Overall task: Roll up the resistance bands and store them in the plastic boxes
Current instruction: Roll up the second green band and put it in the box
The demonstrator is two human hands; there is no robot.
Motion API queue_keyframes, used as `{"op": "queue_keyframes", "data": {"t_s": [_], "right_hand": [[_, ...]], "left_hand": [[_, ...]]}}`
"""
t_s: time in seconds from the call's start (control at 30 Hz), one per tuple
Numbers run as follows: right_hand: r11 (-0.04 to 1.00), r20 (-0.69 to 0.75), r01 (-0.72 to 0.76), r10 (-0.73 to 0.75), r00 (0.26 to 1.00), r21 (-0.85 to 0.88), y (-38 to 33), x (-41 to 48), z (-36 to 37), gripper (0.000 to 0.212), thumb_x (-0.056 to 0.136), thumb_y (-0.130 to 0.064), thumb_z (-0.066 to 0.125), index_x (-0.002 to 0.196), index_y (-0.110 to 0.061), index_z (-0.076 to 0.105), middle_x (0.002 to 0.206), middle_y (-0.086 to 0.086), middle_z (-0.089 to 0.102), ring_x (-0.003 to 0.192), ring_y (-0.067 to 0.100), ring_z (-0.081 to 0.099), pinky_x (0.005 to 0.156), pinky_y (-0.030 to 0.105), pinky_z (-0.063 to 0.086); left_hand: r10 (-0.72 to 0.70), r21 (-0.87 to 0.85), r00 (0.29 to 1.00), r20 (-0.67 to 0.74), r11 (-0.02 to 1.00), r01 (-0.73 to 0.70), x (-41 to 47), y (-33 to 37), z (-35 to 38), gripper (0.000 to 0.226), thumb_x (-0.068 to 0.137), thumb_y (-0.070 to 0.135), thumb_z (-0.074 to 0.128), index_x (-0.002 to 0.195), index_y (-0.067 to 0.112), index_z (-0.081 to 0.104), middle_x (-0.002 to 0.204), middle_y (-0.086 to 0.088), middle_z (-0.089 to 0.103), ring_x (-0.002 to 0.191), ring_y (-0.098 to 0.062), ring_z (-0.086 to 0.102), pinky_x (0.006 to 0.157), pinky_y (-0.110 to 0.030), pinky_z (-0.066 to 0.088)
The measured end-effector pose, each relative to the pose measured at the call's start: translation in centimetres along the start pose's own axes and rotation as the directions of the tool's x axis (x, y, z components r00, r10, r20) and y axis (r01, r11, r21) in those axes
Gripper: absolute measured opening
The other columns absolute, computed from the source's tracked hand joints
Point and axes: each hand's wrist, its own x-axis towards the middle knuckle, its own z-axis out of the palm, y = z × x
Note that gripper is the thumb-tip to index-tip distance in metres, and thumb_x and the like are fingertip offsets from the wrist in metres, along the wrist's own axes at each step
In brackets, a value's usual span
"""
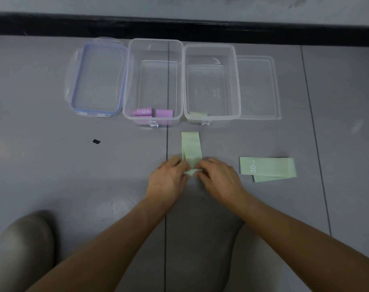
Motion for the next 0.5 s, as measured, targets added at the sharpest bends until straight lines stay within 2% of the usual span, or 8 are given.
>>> {"op": "queue_keyframes", "data": {"t_s": [0.13,0.2,0.3,0.5], "right_hand": [[0.998,-0.060,-0.012,0.016,0.998,0.067,-0.5,-0.3,0.1,0.017,0.095,-0.032,0.055,0.112,-0.028,0.055,0.109,-0.006,0.059,0.094,0.022,0.062,0.076,0.035,0.047],[0.998,-0.060,0.007,-0.003,0.998,0.062,-0.6,-0.4,0.3,0.014,0.094,-0.031,0.055,0.108,-0.028,0.055,0.108,-0.007,0.060,0.091,0.023,0.063,0.074,0.036,0.048],[0.999,-0.041,0.022,-0.021,0.999,0.029,-0.4,-0.6,0.1,0.020,0.092,-0.034,0.060,0.111,-0.029,0.055,0.108,-0.007,0.060,0.089,0.023,0.063,0.072,0.036,0.050],[0.993,-0.081,-0.036,0.045,0.996,0.115,0.1,0.0,-0.2,0.016,0.092,-0.032,0.061,0.108,-0.031,0.062,0.082,-0.017,0.051,0.088,0.016,0.061,0.074,0.033,0.045]], "left_hand": [[-0.017,0.007,0.998,0.067,1.000,0.017,0.9,0.4,-1.2,0.019,0.087,0.028,0.064,0.105,0.021,0.068,0.104,-0.001,0.060,0.087,-0.029,0.063,0.070,-0.036,0.048],[-0.010,-0.003,0.997,0.070,1.000,0.010,1.2,0.4,-1.5,0.022,0.087,0.028,0.064,0.108,0.022,0.067,0.108,0.001,0.061,0.091,-0.028,0.063,0.073,-0.036,0.048],[-0.019,-0.048,0.998,0.055,0.999,0.022,1.2,0.3,-1.5,0.022,0.086,0.028,0.064,0.108,0.025,0.063,0.109,0.004,0.063,0.093,-0.025,0.063,0.072,-0.035,0.047],[-0.038,-0.076,0.998,0.054,0.996,0.042,2.0,-0.3,-1.2,0.014,0.090,0.034,0.060,0.099,0.026,0.067,0.102,0.006,0.063,0.093,-0.022,0.062,0.076,-0.035,0.050]]}}
